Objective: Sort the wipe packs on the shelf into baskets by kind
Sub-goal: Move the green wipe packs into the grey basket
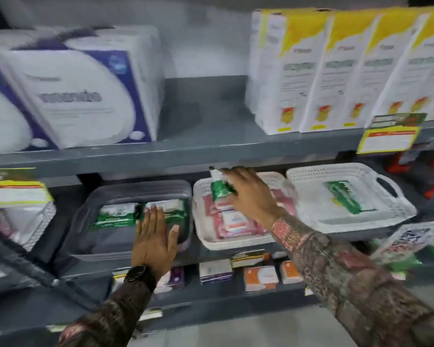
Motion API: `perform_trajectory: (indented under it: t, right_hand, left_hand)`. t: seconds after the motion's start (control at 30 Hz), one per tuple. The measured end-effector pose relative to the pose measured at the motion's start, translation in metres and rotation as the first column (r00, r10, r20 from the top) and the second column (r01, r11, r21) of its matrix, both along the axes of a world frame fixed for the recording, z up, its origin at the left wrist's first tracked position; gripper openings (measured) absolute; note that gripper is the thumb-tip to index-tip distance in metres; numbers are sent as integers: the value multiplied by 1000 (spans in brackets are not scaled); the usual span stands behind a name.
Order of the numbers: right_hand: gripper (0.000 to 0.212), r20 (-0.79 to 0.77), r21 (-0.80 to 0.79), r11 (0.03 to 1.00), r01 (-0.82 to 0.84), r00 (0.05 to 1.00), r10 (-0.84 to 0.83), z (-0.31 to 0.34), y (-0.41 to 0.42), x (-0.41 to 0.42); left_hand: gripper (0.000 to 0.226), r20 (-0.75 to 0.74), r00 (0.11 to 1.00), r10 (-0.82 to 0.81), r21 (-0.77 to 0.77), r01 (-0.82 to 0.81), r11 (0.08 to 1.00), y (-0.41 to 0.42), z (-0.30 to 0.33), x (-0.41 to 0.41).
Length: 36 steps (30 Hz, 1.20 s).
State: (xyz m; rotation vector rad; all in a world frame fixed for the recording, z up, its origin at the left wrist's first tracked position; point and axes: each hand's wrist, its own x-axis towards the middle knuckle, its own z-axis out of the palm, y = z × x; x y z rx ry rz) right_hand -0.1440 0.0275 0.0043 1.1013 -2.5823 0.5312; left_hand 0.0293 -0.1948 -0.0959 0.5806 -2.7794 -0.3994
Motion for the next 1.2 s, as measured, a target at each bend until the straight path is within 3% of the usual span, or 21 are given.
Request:
perform_trajectory:
  t: [0.13, 0.27, 0.47, 0.63, 0.8, 0.93, 1.07, 1.2]
  right_hand:
    - [81, 51, 39, 988, -152, 987, 150, -16, -113, 56]
    - [83, 96, 98, 955, -278, 958, 269, -34, -204, 102]
    - [85, 70, 339, 905, -258, 966, 250, -67, -277, 117]
    - [81, 33, 418, 877, -236, 969, 245, -87, -292, 123]
    - [103, 14, 353, 888, -294, 951, 309, -83, -271, 116]
    - [100, -96, 281, 930, -237, 957, 273, -70, -208, 89]
    - [92, -124, 218, 970, -111, 982, 140, -55, -113, 40]
    - [81, -110, 168, 982, 89, 991, -71, -46, 4, -19]
  left_hand:
    - [82, 19, 987, 162, -42, -161, 986, -89, -8, 60]
    - [91, 51, 976, 211, -45, -209, 977, -145, -17, 89]
    - [74, 2, 983, 184, -75, -183, 980, -146, -28, 96]
    - [72, -21, 983, 181, -83, -182, 980, -153, -34, 96]
    - [76, 8, 977, 212, -86, -210, 974, -155, -31, 96]
    - [79, -25, 968, 249, -81, -250, 965, -127, -14, 81]
    - [77, -95, 991, 90, -42, -95, 995, -40, 8, 24]
    - [77, -66, 989, -130, -54, 127, 990, 66, 13, -41]
